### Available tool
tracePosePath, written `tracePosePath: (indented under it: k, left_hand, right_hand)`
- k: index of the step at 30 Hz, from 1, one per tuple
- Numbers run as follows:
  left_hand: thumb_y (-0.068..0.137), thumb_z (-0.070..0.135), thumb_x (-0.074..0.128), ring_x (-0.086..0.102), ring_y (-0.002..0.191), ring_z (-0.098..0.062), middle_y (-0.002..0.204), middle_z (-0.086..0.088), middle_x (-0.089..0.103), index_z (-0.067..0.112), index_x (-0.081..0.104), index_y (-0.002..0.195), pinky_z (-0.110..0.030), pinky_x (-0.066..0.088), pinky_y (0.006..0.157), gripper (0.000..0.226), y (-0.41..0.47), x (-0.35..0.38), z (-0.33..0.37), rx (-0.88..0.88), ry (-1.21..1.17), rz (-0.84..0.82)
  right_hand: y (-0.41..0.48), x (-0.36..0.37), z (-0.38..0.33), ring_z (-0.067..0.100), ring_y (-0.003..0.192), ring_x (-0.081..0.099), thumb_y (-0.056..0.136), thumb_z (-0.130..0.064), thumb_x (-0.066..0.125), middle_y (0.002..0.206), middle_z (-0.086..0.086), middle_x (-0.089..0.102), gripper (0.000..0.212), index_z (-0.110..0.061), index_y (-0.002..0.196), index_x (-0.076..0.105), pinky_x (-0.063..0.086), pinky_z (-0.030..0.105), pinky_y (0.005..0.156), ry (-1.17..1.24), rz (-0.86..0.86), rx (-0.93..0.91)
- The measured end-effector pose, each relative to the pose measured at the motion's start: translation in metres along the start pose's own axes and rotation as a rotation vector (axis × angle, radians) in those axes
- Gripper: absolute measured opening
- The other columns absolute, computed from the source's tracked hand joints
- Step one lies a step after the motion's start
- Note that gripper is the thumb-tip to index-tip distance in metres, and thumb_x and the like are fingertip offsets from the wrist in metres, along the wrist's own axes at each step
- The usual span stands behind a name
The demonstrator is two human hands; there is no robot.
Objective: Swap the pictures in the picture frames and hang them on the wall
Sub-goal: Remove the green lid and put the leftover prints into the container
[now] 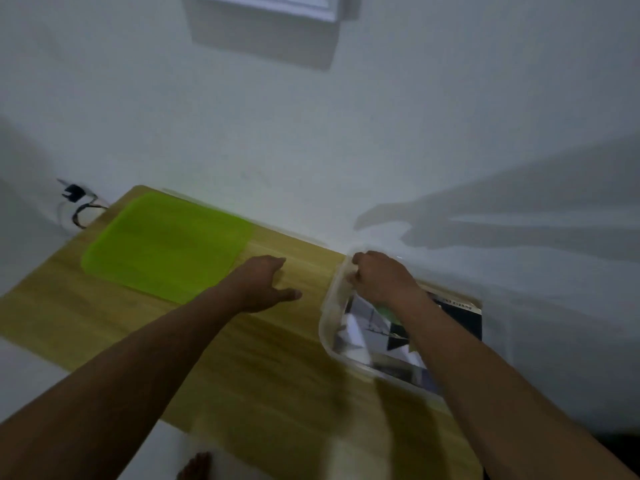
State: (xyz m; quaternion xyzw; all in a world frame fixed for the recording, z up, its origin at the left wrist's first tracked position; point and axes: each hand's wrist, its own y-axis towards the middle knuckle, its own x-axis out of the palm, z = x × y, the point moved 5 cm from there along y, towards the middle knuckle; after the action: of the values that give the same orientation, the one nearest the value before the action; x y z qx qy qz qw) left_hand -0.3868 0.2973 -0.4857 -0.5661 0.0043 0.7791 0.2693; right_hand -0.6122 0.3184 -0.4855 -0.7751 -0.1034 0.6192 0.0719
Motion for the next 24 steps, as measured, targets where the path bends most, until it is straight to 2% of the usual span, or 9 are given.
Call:
tracePosePath:
  k: [2, 6, 13, 18, 21, 24]
  left_hand:
    - [0.080, 0.064, 0.062, 0.035, 0.139, -0.023, 0.152, -0.009, 0.038, 0.011, 0.035, 0.148, -0.031, 0.030, 0.110, 0.090, -0.004, -0.019, -0.041, -0.009, -0.001, 0.025]
    - [0.083, 0.062, 0.060, 0.037, 0.138, -0.025, 0.149, -0.010, 0.042, 0.012, 0.040, 0.146, -0.034, 0.031, 0.109, 0.083, -0.010, -0.054, -0.134, -0.026, -0.003, 0.063]
    - [0.088, 0.054, 0.060, 0.044, 0.132, -0.028, 0.141, -0.013, 0.050, 0.009, 0.047, 0.140, -0.037, 0.036, 0.106, 0.070, -0.003, -0.108, -0.286, -0.068, -0.001, 0.111]
    - [0.089, 0.043, 0.064, 0.043, 0.131, -0.030, 0.140, -0.015, 0.049, 0.008, 0.048, 0.139, -0.037, 0.035, 0.105, 0.063, 0.010, -0.120, -0.372, -0.185, -0.030, 0.168]
    - [0.087, 0.042, 0.067, 0.043, 0.130, -0.032, 0.142, -0.016, 0.046, 0.010, 0.046, 0.140, -0.040, 0.037, 0.105, 0.065, 0.018, -0.125, -0.407, -0.264, -0.055, 0.205]
    - [0.087, 0.042, 0.066, 0.044, 0.127, -0.037, 0.139, -0.020, 0.045, 0.012, 0.039, 0.144, -0.045, 0.040, 0.103, 0.070, 0.023, -0.120, -0.441, -0.353, -0.088, 0.189]
  right_hand:
    - [0.013, -0.004, -0.037, 0.030, 0.111, 0.056, 0.098, -0.039, 0.049, 0.120, 0.011, 0.058, 0.039, -0.011, 0.125, 0.054, 0.048, 0.039, 0.088, -0.012, 0.015, 0.008]
    - [0.045, 0.003, -0.115, 0.029, 0.112, 0.055, 0.098, -0.041, 0.049, 0.123, 0.010, 0.058, 0.041, -0.012, 0.127, 0.052, 0.049, 0.041, 0.090, 0.001, 0.036, 0.062]
    - [0.104, 0.053, -0.231, 0.031, 0.126, 0.050, 0.096, -0.031, 0.053, 0.137, 0.015, 0.052, 0.051, -0.009, 0.141, 0.041, 0.046, 0.038, 0.096, 0.202, -0.018, 0.200]
    - [0.137, 0.101, -0.269, 0.035, 0.119, 0.052, 0.092, -0.032, 0.058, 0.129, 0.019, 0.051, 0.062, -0.007, 0.144, 0.033, 0.047, 0.038, 0.091, 0.383, -0.039, 0.345]
    - [0.153, 0.118, -0.272, 0.038, 0.124, 0.048, 0.092, -0.035, 0.061, 0.134, 0.021, 0.047, 0.073, -0.007, 0.150, 0.025, 0.043, 0.039, 0.097, 0.471, 0.013, 0.434]
    - [0.169, 0.130, -0.274, 0.040, 0.123, 0.048, 0.091, -0.035, 0.063, 0.136, 0.023, 0.043, 0.075, -0.007, 0.149, 0.026, 0.043, 0.040, 0.098, 0.528, 0.073, 0.520]
